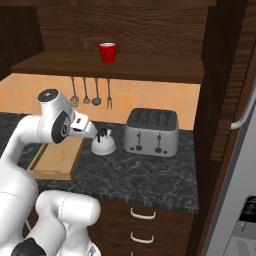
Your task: Pick the kettle from the counter and place it on the tray. Then pick the mug from the cabinet and place it on the tray. Then close the cabinet doors.
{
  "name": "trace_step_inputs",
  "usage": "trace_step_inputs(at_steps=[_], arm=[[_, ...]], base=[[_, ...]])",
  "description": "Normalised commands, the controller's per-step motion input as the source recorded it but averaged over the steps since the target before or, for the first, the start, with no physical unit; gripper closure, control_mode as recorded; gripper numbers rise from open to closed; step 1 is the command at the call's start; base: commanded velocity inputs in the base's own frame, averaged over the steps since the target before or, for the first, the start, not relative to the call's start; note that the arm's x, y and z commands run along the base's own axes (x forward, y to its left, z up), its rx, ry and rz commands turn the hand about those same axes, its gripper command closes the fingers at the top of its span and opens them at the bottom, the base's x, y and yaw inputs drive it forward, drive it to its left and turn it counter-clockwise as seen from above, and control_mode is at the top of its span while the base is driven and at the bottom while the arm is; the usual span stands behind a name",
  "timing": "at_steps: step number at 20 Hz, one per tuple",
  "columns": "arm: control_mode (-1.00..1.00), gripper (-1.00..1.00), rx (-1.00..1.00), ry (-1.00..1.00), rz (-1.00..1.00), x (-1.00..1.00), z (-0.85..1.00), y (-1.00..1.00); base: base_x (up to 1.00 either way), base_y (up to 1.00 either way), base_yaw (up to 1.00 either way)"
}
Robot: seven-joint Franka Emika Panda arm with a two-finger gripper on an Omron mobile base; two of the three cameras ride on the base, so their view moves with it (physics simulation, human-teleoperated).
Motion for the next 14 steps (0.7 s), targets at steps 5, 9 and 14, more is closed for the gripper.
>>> trace_step_inputs(at_steps=[5, 9, 14], arm=[[-1.0, -1.0, 0.01, 0.0, -0.03, 0.5, -0.17, 0.0], [-1.0, -1.0, 0.0, 0.0, -0.01, 0.52, -0.28, 0.0], [-1.0, -1.0, 0.01, 0.0, 0.0, 0.37, -0.27, 0.0]], base=[[0.0, 0.0, 0.0], [0.0, 0.0, 0.0], [0.0, 0.0, 0.0]])
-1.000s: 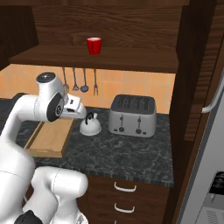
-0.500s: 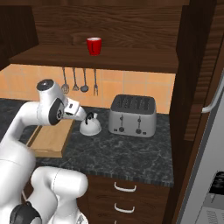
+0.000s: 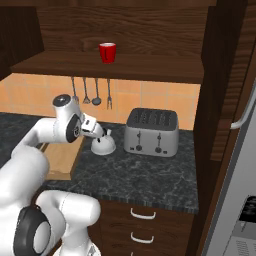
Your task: Pick the kettle from the counter and place it on the tray. Then pick the mug from the cabinet and place it on the tray. Then close the cabinet doors.
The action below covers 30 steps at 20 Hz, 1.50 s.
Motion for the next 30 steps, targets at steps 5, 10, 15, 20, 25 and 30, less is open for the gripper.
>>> trace_step_inputs(at_steps=[5, 10, 15, 20, 25, 30], arm=[[-1.0, -1.0, 0.0, 0.0, 0.0, 0.25, -0.18, 0.0], [-1.0, -1.0, 0.0, 0.01, 0.0, 0.32, -0.14, 0.0], [-1.0, -1.0, 0.0, 0.0, 0.0, 0.35, -0.16, 0.0], [-1.0, -1.0, 0.0, 0.0, 0.0, 0.3, -0.21, 0.0], [-1.0, -1.0, 0.0, 0.0, 0.0, 0.29, -0.25, 0.0], [-1.0, -1.0, 0.02, 0.0, 0.0, 0.27, -0.1, 0.0]], base=[[0.0, 0.0, 0.0], [0.0, 0.0, 0.0], [0.0, 0.0, 0.0], [0.0, 0.0, 0.0], [0.0, 0.0, 0.0], [0.0, 0.0, 0.0]])
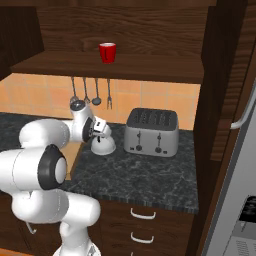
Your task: Pick the kettle from the counter and place it on the tray. Then pick the mug from the cabinet and place it on the tray. Then close the cabinet doors.
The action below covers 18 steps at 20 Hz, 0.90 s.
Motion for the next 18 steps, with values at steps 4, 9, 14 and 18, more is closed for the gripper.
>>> trace_step_inputs(at_steps=[4, 9, 14, 18], arm=[[-1.0, -1.0, 0.02, 0.0, 0.0, 0.28, -0.1, 0.0], [-1.0, -1.0, 0.0, 0.0, 0.0, 0.25, -0.19, 0.0], [-1.0, -1.0, 0.0, 0.0, 0.0, 0.24, -0.14, 0.0], [-1.0, -1.0, 0.0, 0.0, 0.0, 0.21, -0.16, 0.0]], base=[[0.0, 0.0, 0.0], [0.0, 0.0, 0.0], [0.0, 0.0, 0.0], [0.0, 0.0, 0.0]])
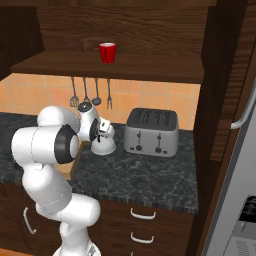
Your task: Pick the kettle from the counter and place it on the tray. Then pick the mug from the cabinet and place it on the tray. Then close the cabinet doors.
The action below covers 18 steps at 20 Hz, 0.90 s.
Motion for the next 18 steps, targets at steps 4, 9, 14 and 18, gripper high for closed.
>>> trace_step_inputs(at_steps=[4, 9, 14, 18], arm=[[-1.0, -1.0, 0.0, 0.0, 0.0, 0.2, -0.2, 0.0], [-1.0, -1.0, 0.0, 0.02, 0.0, 0.2, -0.19, 0.0], [-1.0, 1.0, 0.0, 0.0, 0.0, 0.04, -0.16, 0.0], [-1.0, 1.0, 0.0, 0.0, -0.01, 0.0, -0.1, 0.0]], base=[[0.0, 0.0, 0.0], [0.0, 0.0, 0.0], [0.0, 0.0, 0.0], [0.0, 0.0, 0.0]])
